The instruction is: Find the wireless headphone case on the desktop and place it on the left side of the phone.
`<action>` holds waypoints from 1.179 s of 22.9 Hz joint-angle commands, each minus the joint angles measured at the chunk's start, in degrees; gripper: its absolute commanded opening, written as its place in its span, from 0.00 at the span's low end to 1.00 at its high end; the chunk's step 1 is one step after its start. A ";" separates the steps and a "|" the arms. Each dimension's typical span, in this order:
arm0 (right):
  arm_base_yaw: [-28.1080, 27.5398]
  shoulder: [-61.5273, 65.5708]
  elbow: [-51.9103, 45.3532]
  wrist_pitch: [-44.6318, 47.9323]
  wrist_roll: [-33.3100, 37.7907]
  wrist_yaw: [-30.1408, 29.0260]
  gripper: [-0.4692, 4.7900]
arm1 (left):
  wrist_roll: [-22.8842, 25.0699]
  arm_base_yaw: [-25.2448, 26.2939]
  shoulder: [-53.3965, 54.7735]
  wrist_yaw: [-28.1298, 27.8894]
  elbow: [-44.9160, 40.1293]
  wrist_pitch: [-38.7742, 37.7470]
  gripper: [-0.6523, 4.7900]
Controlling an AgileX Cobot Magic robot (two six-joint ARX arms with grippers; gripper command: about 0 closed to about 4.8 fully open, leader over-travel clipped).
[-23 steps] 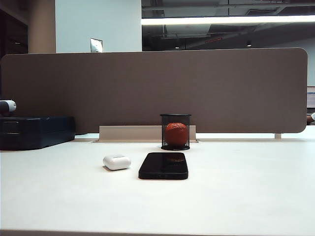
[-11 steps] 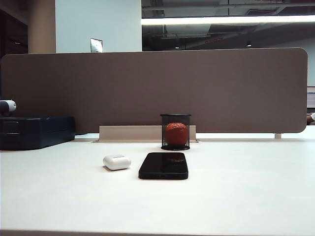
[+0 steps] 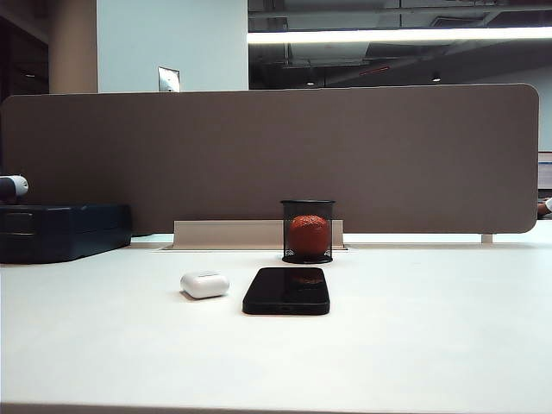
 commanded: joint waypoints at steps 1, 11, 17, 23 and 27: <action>0.09 0.02 -1.16 3.21 -0.48 0.11 0.08 | 0.04 -0.07 0.04 -0.15 0.15 0.50 0.11; 0.07 0.02 -1.68 3.63 -0.79 0.57 0.09 | 0.04 -0.07 0.04 -0.13 0.13 -0.20 0.11; 0.07 0.02 -1.68 2.43 -0.81 0.57 0.09 | 0.04 -0.07 0.04 -0.15 0.13 -0.20 0.11; 0.07 0.02 -1.68 2.45 -0.81 0.57 0.09 | 0.04 -0.07 0.07 -0.13 0.13 -0.20 0.11; 0.04 0.02 -1.68 2.45 -0.81 0.57 0.09 | 0.04 -0.07 0.07 -0.13 0.13 -0.20 0.11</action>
